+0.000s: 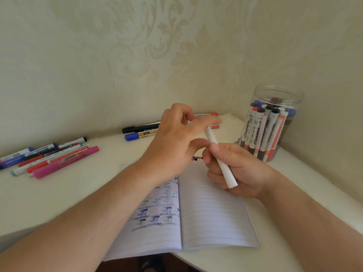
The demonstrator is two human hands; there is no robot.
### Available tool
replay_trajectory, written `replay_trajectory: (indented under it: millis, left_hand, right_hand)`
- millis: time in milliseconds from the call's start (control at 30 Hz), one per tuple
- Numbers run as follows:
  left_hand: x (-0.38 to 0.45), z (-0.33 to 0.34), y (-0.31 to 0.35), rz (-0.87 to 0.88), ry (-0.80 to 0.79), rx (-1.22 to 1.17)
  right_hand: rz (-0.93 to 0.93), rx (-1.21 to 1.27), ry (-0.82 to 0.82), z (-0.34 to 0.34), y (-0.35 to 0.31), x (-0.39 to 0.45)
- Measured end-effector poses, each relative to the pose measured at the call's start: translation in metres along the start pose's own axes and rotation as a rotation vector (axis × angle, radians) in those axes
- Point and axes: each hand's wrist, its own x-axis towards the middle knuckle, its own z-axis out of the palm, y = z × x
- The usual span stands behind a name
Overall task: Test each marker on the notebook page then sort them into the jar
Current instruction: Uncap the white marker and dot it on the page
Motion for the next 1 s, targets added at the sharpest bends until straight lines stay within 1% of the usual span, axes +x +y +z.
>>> replay_trajectory:
  millis: [67, 100, 133, 200, 233, 300, 367, 433, 500, 533, 600, 700, 800, 900, 1000]
  left_hand:
    - [-0.004, 0.0, 0.005, -0.175, -0.064, -0.202]
    - [-0.007, 0.0, 0.007, -0.251, -0.121, -0.281]
    - [-0.008, 0.0, 0.008, -0.301, -0.195, -0.311]
    - [-0.012, -0.001, 0.012, -0.299, -0.348, -0.26]
    - [-0.014, -0.002, 0.013, -0.272, -0.392, -0.194]
    - [-0.014, -0.003, 0.015, -0.193, -0.391, -0.009]
    - [-0.014, -0.002, 0.015, -0.15, -0.415, 0.131]
    - [-0.014, 0.002, 0.012, -0.182, -0.456, 0.07]
    - [-0.019, 0.006, 0.01, -0.209, -0.466, -0.035]
    - [-0.021, 0.007, 0.009, -0.206, -0.463, -0.048]
    - [-0.024, 0.009, 0.008, -0.197, -0.447, 0.001]
    - [-0.023, 0.008, 0.006, -0.259, -0.427, 0.003]
    - [-0.022, 0.007, 0.003, -0.292, -0.464, 0.001]
    - [-0.021, 0.002, -0.002, -0.36, -0.488, 0.071]
    - [-0.026, -0.005, -0.011, -0.459, -0.456, 0.094]
  right_hand:
    - [-0.086, 0.04, 0.083, -0.002, -0.002, 0.0]
    - [-0.132, 0.047, 0.127, -0.004, -0.002, 0.0]
    - [-0.176, 0.041, 0.162, -0.007, -0.002, 0.0]
    - [-0.224, 0.0, 0.207, -0.007, -0.003, 0.0]
    - [-0.24, -0.018, 0.218, -0.006, -0.002, 0.001]
    - [-0.274, -0.087, 0.264, -0.001, 0.001, 0.003]
    - [-0.309, -0.248, 0.356, 0.003, 0.003, 0.004]
    - [-0.325, -0.31, 0.419, 0.006, 0.003, 0.005]
    - [-0.317, -0.261, 0.395, 0.008, 0.004, 0.006]
    - [-0.314, -0.239, 0.375, 0.009, 0.005, 0.007]
    - [-0.303, -0.204, 0.344, 0.01, 0.005, 0.007]
    - [-0.275, -0.171, 0.314, 0.01, 0.006, 0.007]
    - [-0.271, -0.187, 0.322, 0.009, 0.006, 0.006]
    - [-0.256, -0.189, 0.432, 0.007, -0.001, 0.007]
    - [-0.256, -0.074, 0.573, -0.001, -0.012, 0.004]
